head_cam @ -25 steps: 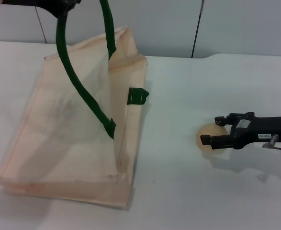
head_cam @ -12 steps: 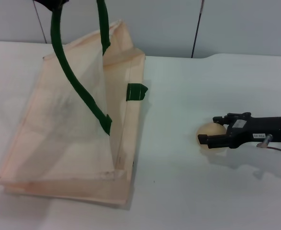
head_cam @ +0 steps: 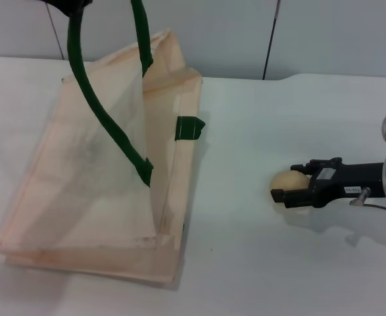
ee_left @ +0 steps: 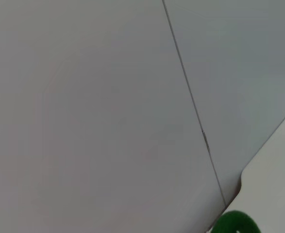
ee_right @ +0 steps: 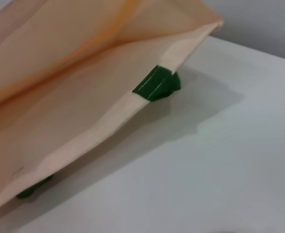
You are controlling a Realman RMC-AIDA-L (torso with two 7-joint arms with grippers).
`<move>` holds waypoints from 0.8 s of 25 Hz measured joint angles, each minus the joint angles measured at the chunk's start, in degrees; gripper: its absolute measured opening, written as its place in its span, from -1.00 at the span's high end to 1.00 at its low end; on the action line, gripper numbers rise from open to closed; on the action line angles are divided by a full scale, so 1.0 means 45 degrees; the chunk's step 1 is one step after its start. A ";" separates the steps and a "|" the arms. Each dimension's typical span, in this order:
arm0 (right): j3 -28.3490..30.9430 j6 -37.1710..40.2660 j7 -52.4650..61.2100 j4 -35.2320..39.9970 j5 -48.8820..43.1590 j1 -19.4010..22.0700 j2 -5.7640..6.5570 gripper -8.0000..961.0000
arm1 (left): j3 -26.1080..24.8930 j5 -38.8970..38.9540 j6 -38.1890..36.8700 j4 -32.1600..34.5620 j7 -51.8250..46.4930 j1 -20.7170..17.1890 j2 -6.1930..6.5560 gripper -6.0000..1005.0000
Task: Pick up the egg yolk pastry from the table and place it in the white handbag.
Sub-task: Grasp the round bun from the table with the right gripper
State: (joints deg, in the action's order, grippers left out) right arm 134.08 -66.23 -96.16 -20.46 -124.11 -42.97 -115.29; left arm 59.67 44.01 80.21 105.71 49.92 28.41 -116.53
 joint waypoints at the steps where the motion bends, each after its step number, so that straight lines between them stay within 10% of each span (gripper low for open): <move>1: -0.0069 0.0000 0.0037 -0.0009 0.0001 -0.0004 0.0001 -0.81 | -0.0004 -0.0034 0.0004 0.0001 0.0000 0.0000 0.0004 0.79; 20: -0.0383 0.0109 -0.0012 -0.0134 -0.0034 0.0042 -0.0015 -0.56 | -0.0099 -0.0094 0.0006 -0.0036 0.0042 0.0000 0.0017 0.79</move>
State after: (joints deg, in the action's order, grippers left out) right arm 132.35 -65.74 -96.21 -21.07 -124.27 -42.78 -115.36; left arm 59.23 43.59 80.24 105.56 50.11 28.41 -116.45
